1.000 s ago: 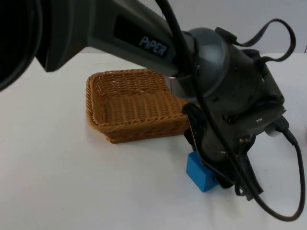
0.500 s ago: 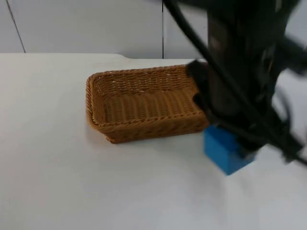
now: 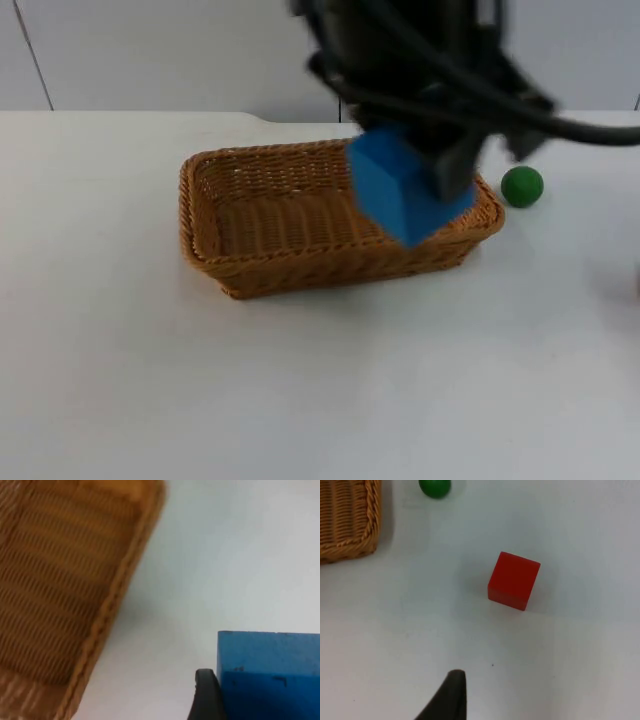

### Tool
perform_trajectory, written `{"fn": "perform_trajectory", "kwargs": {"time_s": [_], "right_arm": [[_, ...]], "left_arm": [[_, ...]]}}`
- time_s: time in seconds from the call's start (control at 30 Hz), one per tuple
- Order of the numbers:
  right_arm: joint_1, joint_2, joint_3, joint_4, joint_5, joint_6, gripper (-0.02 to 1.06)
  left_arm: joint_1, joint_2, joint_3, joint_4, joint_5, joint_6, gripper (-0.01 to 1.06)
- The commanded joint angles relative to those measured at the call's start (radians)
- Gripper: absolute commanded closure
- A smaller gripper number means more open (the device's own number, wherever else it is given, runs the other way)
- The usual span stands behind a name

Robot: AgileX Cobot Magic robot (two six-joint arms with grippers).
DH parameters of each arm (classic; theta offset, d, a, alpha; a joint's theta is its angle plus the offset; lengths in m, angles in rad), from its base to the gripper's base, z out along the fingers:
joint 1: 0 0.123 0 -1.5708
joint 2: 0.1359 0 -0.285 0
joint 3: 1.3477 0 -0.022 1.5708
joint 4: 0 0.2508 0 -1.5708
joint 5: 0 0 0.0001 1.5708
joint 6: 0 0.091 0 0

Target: Place all geometric objects except the red cube into the basket.

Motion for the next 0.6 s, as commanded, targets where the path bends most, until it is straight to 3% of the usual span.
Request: {"fn": "perform_trajectory", "kwargs": {"time_s": [0.0,0.3,0.57], "right_arm": [[-0.007,-0.001,-0.008,0.000,0.003,0.001,-0.01],[-0.007,-0.001,-0.008,-0.007,-0.001,0.001,-0.01],[-0.007,-0.001,-0.001,-0.007,-0.018,0.001,-0.01]], "left_arm": [[0.031,-0.017,0.042,-0.010,-0.020,0.004,1.05],[0.269,-0.027,0.231,-0.073,-0.118,0.004,1.05],[0.361,-0.027,0.248,-0.058,-0.194,0.004,1.05]]}}
